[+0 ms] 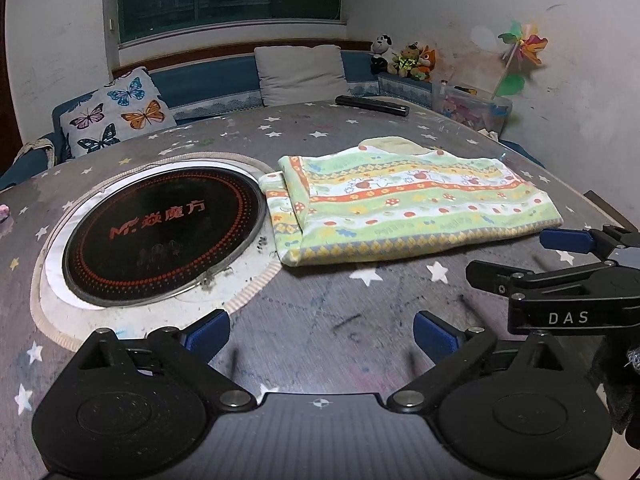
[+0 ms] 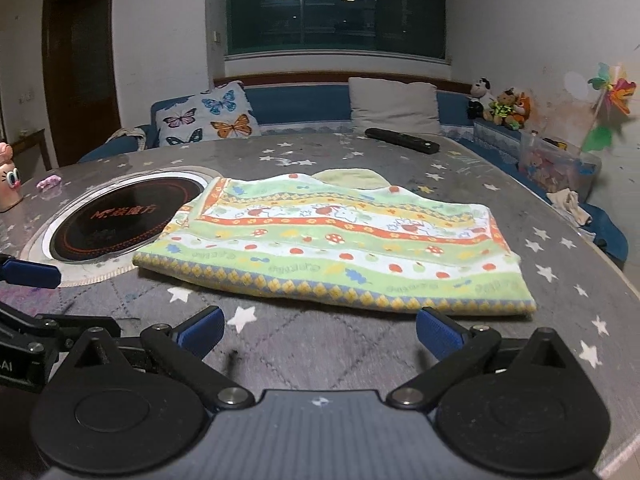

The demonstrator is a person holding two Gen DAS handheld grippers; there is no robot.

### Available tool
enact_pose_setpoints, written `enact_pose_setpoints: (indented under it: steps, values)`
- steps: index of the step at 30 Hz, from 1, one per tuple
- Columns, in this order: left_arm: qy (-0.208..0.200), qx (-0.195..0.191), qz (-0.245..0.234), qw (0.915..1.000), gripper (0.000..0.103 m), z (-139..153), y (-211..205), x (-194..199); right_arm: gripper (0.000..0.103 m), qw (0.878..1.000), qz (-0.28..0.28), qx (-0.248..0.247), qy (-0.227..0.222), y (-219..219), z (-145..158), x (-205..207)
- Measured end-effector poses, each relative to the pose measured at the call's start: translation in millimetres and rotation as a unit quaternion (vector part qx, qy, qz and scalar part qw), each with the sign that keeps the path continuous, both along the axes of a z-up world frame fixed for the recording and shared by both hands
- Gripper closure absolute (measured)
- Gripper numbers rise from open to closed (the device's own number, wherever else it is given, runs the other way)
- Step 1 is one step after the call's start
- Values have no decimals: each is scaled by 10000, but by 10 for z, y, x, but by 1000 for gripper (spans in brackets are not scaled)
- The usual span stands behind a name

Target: Fold clothes

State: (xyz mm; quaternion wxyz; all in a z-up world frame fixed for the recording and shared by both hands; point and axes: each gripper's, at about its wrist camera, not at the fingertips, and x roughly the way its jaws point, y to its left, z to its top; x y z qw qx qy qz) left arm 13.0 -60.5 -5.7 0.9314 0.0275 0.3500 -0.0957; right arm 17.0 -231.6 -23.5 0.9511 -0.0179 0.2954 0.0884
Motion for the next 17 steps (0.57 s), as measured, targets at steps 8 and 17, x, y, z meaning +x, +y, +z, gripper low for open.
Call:
enact_pose_setpoints:
  steps: [8,17]
  values:
    - [-40,-74,30,10000,3,4,-2,-168,0,10000,-83,16,-17,3,-4,-137]
    - [-57,3,143,9999,0,26,-27,-296,0,9998,-125,68,-107,14,16,-283]
